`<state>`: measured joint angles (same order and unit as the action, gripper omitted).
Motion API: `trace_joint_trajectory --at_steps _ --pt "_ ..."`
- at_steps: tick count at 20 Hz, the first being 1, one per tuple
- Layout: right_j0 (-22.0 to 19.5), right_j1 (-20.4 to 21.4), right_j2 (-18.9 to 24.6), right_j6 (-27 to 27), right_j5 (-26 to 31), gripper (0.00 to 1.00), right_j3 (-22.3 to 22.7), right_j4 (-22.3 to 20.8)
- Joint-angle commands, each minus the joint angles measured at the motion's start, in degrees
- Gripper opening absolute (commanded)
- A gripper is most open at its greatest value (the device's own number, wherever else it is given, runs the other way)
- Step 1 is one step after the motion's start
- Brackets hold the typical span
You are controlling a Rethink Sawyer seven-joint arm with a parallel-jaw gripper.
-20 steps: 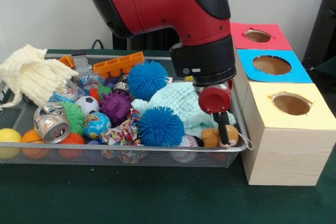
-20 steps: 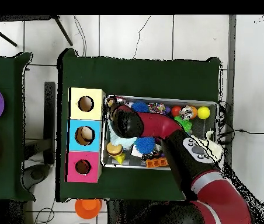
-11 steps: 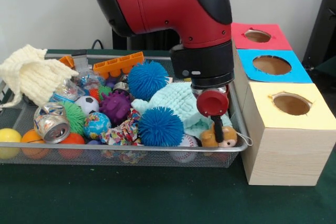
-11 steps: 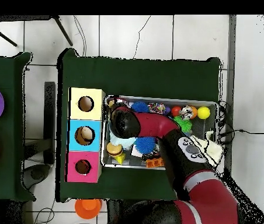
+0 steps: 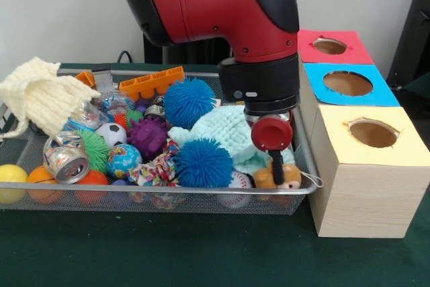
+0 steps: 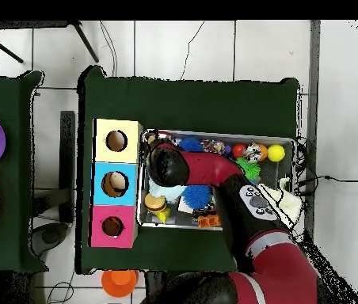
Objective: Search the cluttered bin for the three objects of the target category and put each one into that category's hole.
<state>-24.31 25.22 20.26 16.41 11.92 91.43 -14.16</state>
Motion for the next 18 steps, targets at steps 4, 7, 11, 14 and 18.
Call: trace_joint_trajectory --at_steps 4,7,11,14,18 --pt "-8.11 7.17 6.96 10.71 2.99 0.00 6.73 0.18" --pt "-8.88 10.85 7.65 11.32 4.13 0.00 9.47 0.67" --pt "-9.55 13.83 8.89 12.27 5.26 0.00 12.08 1.69" --pt "-10.47 15.78 10.48 12.80 5.69 0.00 14.37 2.57" --pt "-12.65 16.76 13.37 13.16 7.10 0.00 17.82 4.48"
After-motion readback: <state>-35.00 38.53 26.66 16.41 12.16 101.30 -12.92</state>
